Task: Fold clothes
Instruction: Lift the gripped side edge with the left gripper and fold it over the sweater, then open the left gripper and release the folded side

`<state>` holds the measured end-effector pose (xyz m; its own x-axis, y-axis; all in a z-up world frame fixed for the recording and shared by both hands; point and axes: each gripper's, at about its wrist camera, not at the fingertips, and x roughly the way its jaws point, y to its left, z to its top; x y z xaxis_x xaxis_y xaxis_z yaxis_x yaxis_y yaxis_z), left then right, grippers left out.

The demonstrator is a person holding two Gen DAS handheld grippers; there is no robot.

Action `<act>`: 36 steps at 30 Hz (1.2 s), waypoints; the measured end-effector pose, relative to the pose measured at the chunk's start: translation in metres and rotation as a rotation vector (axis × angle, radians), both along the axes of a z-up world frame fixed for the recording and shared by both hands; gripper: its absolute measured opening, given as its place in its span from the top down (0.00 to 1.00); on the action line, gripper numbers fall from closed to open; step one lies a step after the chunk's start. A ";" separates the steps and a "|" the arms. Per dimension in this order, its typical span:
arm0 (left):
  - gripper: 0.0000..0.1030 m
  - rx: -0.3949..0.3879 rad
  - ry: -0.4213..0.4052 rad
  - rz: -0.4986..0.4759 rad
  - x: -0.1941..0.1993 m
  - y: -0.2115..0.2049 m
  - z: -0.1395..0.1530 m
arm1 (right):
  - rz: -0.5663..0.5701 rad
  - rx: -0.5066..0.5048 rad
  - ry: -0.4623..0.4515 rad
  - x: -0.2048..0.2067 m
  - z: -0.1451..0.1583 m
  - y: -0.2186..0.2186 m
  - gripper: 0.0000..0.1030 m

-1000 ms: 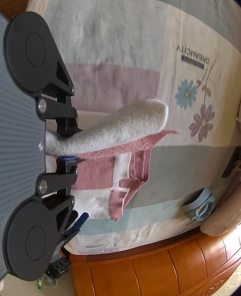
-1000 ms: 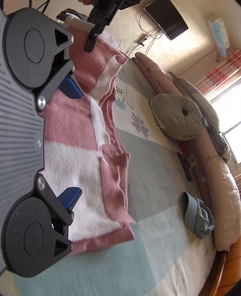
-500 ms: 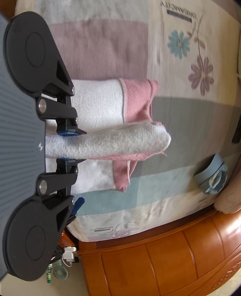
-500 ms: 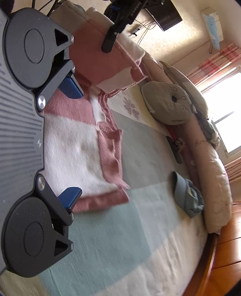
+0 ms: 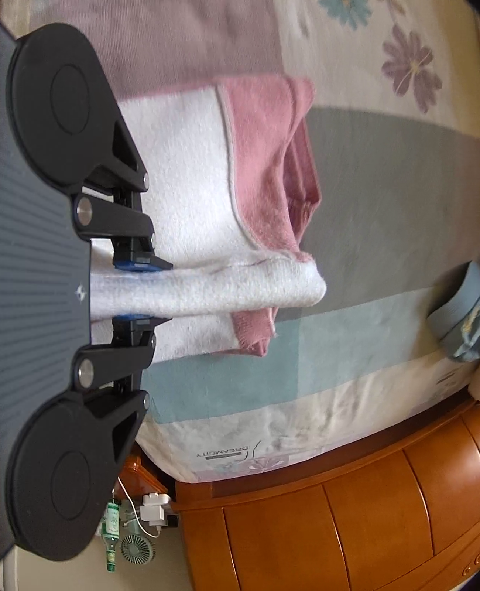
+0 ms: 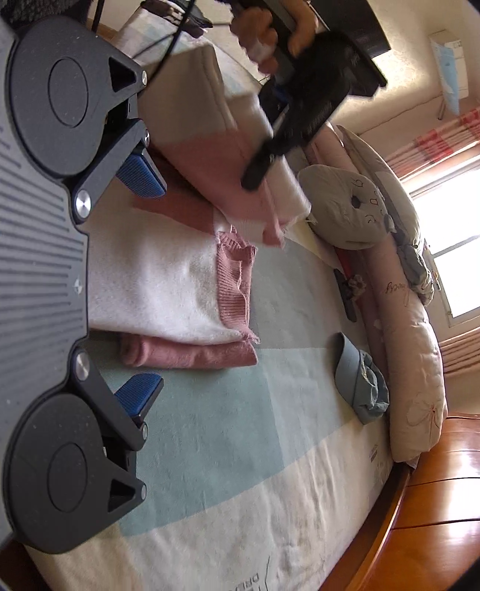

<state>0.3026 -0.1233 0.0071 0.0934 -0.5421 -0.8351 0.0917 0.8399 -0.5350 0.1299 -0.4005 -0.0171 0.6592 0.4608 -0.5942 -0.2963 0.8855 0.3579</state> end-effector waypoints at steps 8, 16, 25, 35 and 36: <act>0.83 -0.026 0.029 -0.034 0.010 -0.047 -0.027 | -0.049 0.037 0.005 -0.024 -0.005 -0.010 0.00; 0.83 0.013 0.066 -0.059 0.016 -0.072 -0.054 | -0.113 0.059 0.024 -0.035 -0.010 -0.026 0.00; 0.59 -0.106 0.017 -0.087 0.008 -0.058 -0.035 | -0.112 0.139 0.073 -0.021 -0.019 -0.028 0.00; 0.49 0.072 -0.224 -0.130 -0.005 -0.009 -0.026 | -0.037 0.193 0.096 0.008 -0.018 -0.011 0.00; 0.51 0.079 -0.212 -0.110 -0.005 -0.001 -0.038 | -0.032 0.190 0.099 0.010 -0.018 -0.008 0.00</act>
<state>0.2972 -0.1239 -0.0306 0.2154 -0.4928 -0.8431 0.2881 0.8570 -0.4273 0.1401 -0.4087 -0.0352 0.6180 0.5505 -0.5612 -0.2244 0.8077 0.5452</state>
